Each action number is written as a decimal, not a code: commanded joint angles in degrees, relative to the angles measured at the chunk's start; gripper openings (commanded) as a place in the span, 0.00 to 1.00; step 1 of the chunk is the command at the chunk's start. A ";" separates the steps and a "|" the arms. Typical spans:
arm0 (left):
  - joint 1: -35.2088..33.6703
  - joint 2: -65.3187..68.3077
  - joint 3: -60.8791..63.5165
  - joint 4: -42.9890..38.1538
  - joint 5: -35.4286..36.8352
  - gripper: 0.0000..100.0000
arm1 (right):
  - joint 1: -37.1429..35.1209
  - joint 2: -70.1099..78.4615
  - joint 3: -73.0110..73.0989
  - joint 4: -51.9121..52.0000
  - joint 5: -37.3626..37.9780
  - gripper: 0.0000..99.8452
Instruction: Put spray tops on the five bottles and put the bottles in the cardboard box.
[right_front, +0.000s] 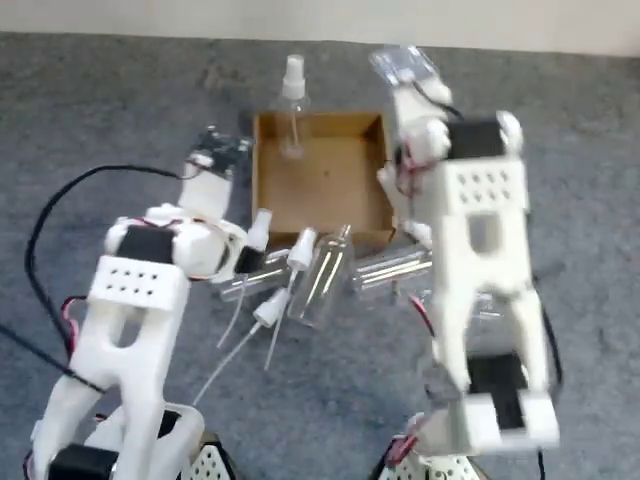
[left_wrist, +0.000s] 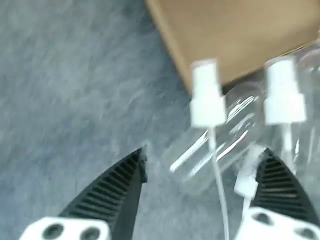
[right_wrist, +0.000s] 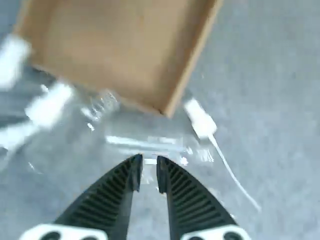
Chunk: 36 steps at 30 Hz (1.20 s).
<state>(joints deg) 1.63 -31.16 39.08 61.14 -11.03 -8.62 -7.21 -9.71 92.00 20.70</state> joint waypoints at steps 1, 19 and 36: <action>2.24 3.74 -2.33 -7.74 0.00 0.28 | 6.20 -15.16 21.76 -9.36 3.60 0.00; -3.03 14.20 -2.51 -14.24 0.79 0.18 | 14.37 -30.29 47.52 -16.75 9.41 0.00; -8.22 6.46 -6.20 -3.43 -2.73 0.19 | 14.29 -30.37 47.60 -16.40 9.32 0.00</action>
<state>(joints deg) -7.52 -17.36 36.53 50.24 -13.32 5.19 -35.69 38.20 76.26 29.67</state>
